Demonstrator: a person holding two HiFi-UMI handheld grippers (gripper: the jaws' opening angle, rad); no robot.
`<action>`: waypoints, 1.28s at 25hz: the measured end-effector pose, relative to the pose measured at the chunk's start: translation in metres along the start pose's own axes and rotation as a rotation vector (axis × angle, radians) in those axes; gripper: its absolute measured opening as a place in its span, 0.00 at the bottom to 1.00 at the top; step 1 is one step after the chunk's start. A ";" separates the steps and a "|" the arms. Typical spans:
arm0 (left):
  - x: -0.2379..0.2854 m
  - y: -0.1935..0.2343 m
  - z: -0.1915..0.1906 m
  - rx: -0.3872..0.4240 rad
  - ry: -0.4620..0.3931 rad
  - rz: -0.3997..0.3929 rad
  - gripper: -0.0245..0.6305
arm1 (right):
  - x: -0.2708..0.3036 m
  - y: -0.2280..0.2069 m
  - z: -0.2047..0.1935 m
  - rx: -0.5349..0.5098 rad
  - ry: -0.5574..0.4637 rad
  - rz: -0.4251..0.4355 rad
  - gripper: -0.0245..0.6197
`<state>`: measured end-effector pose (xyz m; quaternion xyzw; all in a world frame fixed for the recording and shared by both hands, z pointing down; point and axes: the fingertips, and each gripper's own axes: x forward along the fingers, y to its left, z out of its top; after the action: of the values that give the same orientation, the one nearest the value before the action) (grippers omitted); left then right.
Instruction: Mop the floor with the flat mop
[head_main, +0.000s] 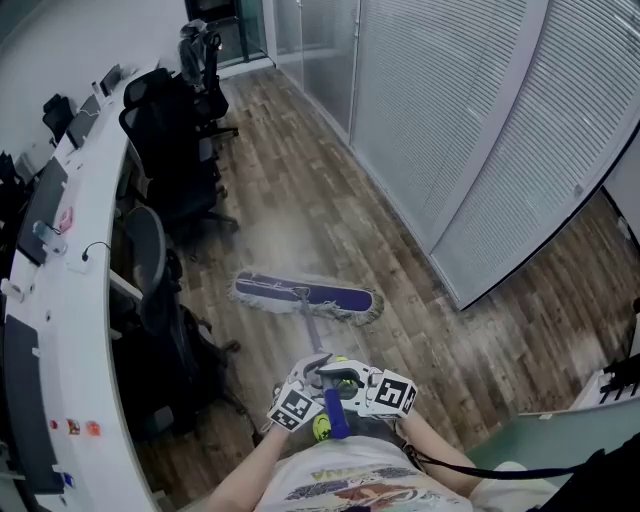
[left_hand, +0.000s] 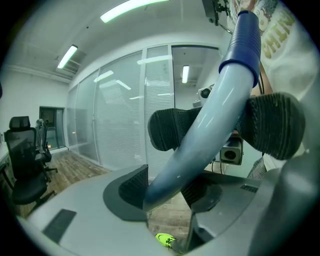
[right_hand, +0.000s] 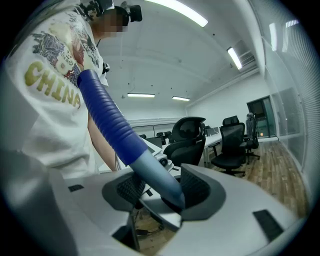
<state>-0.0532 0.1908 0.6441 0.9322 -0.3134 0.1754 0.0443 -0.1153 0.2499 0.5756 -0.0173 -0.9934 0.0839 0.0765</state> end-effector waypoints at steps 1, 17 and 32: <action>-0.001 -0.005 -0.003 0.007 0.005 -0.008 0.28 | 0.000 0.004 -0.004 -0.004 0.012 -0.001 0.35; 0.014 0.028 -0.016 0.052 0.026 -0.096 0.29 | 0.016 -0.031 -0.006 -0.008 0.027 0.072 0.36; 0.123 0.203 0.024 0.016 0.055 -0.058 0.30 | 0.014 -0.235 0.030 -0.024 0.037 0.115 0.36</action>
<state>-0.0762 -0.0461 0.6600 0.9361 -0.2833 0.2021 0.0504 -0.1393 0.0143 0.5879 -0.0768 -0.9901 0.0760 0.0895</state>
